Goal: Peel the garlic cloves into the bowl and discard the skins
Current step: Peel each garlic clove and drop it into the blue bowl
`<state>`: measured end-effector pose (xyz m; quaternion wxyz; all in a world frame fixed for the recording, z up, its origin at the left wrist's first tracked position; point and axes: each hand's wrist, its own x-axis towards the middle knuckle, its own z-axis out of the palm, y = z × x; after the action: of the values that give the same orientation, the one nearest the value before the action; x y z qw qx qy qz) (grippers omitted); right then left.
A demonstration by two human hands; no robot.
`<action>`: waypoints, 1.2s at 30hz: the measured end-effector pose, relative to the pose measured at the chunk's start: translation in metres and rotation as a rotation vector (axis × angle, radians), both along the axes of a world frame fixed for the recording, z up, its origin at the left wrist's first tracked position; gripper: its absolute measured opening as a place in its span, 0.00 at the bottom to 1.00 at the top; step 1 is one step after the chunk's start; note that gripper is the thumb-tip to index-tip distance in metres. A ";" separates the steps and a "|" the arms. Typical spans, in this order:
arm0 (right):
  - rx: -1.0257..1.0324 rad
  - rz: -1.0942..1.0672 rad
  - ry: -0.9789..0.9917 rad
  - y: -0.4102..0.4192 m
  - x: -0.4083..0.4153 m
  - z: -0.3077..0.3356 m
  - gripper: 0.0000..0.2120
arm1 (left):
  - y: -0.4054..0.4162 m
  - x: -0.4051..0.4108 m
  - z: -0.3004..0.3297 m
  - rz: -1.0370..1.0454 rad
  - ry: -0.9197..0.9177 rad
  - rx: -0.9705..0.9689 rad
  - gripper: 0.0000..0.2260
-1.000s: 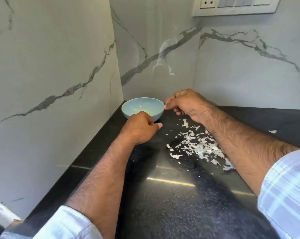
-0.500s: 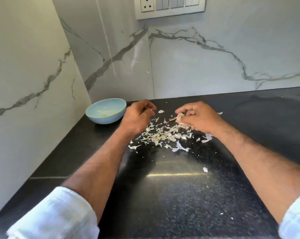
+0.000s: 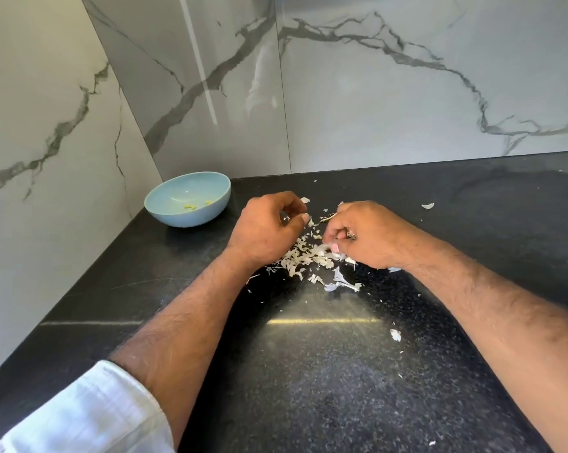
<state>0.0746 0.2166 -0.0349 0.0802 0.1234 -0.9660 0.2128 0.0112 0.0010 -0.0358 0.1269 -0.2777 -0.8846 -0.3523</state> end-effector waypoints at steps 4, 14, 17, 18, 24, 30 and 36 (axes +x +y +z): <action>-0.007 -0.055 0.012 0.005 0.005 0.004 0.07 | -0.006 0.006 0.004 0.006 -0.008 0.009 0.03; -0.750 -0.069 -0.079 0.008 0.013 0.012 0.11 | 0.007 0.024 0.003 -0.158 -0.106 0.195 0.12; -0.793 -0.051 -0.078 0.007 0.013 0.012 0.10 | 0.011 0.024 0.001 -0.151 -0.015 0.133 0.10; -0.805 -0.043 -0.083 0.007 0.013 0.012 0.10 | 0.011 0.023 0.000 -0.144 0.007 0.117 0.09; -0.769 -0.064 -0.040 0.010 0.010 0.006 0.06 | 0.012 0.017 -0.002 -0.147 0.015 0.094 0.02; -0.806 -0.112 -0.055 0.009 0.009 0.005 0.06 | 0.016 0.025 -0.003 -0.224 -0.005 0.032 0.06; -0.946 -0.090 -0.135 0.007 0.012 0.006 0.05 | 0.014 0.023 -0.004 -0.203 -0.035 0.039 0.07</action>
<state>0.0863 0.2237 -0.0287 0.0740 0.0175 -0.7704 0.6330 0.0344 0.0148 -0.0394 0.0807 -0.3571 -0.8470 -0.3855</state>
